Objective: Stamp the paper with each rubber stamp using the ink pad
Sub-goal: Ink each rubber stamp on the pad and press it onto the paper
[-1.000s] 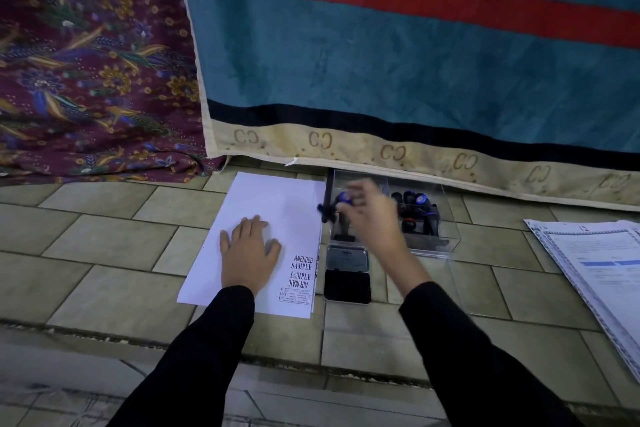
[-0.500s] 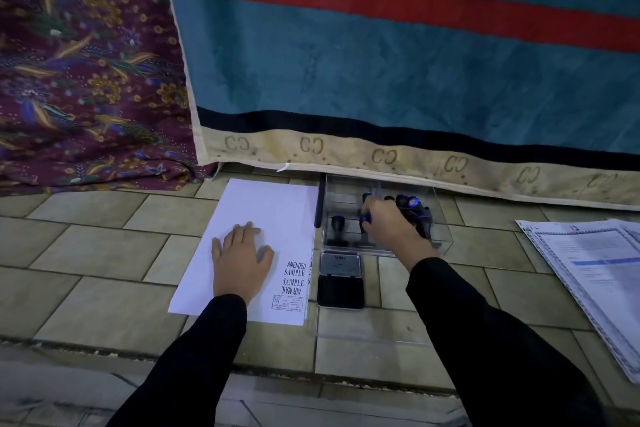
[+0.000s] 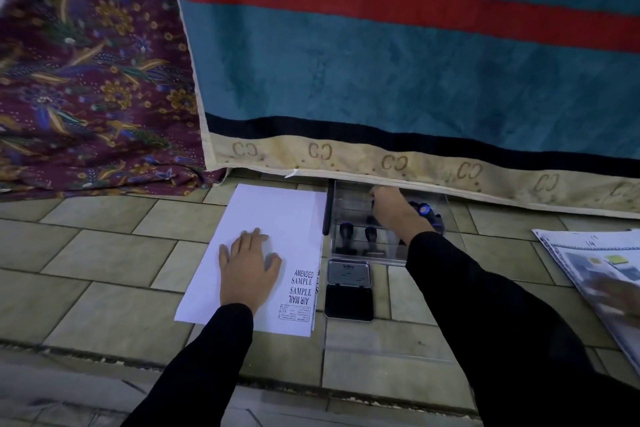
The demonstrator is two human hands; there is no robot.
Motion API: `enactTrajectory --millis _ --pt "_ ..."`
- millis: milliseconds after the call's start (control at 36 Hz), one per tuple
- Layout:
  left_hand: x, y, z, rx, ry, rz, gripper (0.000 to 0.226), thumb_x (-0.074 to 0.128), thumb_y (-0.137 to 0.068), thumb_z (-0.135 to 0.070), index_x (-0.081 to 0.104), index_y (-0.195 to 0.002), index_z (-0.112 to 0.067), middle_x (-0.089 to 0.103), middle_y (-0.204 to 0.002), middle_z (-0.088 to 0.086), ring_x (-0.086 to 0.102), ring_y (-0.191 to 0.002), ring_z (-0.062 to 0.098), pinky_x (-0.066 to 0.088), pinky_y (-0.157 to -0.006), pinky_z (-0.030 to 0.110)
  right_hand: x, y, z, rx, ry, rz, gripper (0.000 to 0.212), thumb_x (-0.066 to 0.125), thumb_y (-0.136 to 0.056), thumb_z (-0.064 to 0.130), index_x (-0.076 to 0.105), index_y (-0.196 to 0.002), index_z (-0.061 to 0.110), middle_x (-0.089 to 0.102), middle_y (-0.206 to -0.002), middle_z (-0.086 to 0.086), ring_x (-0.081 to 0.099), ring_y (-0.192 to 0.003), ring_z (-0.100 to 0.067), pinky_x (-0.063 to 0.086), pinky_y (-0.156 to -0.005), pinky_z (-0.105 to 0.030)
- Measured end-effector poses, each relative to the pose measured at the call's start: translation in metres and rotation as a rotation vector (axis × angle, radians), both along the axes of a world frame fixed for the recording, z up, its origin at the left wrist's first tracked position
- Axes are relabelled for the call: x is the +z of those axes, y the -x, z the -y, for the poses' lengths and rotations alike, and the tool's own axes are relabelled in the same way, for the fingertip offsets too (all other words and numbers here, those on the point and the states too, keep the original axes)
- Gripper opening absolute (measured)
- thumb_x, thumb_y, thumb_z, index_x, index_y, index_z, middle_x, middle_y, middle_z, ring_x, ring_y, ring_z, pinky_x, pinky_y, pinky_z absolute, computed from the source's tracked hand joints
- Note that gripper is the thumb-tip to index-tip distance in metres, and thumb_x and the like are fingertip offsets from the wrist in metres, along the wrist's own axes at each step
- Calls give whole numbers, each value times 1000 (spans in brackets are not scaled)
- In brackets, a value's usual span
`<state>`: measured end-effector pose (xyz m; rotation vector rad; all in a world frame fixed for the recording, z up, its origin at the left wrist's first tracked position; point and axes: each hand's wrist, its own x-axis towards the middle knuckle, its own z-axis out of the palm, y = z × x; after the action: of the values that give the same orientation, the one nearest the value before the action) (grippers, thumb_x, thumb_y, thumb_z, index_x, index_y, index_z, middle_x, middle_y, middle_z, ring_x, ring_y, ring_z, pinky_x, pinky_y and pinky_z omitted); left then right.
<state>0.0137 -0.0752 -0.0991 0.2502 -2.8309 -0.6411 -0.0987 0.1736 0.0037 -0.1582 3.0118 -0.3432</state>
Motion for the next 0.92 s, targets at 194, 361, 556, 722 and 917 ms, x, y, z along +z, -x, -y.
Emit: enactTrajectory --millis 194,361,556,722,917 --pt "0 0 0 3 10 -4 47 46 -92 -33 44 -137 -18 41 -150 -2 26 -143 18 4 -120 47 -11 7 17 -16 -77 74 33 35 -91 -4 41 -123 -8 46 -129 -28 50 -117 -40 44 -95 -43" --pt "0 0 1 -2 11 3 48 46 -92 -34 43 -137 -17 41 -149 -2 26 -143 18 4 -120 47 -14 13 25 -76 -12 64 34 35 -93 -2 38 -127 -8 38 -135 -29 47 -120 -39 40 -103 -43" --pt "2 -1 4 -15 -78 -17 46 50 -92 -31 43 -136 -20 41 -149 -4 31 -141 16 5 -120 46 -7 18 13 -100 102 -81 29 40 -92 -5 53 -118 -8 45 -130 -29 54 -110 -39 45 -92 -40" --pt "9 -2 8 46 -420 -133 43 58 -91 -15 48 -133 -20 42 -149 -8 44 -129 20 17 -118 43 -2 3 1 -94 266 -228 21 53 -87 -2 61 -106 2 57 -117 -19 58 -101 -33 51 -86 -36" --pt "21 -2 13 84 -885 -83 28 49 -98 -20 55 -122 -33 50 -130 -17 44 -130 15 33 -108 32 12 -65 5 -20 510 -409 19 65 -83 3 65 -101 6 66 -100 -13 65 -85 -24 56 -83 -38"
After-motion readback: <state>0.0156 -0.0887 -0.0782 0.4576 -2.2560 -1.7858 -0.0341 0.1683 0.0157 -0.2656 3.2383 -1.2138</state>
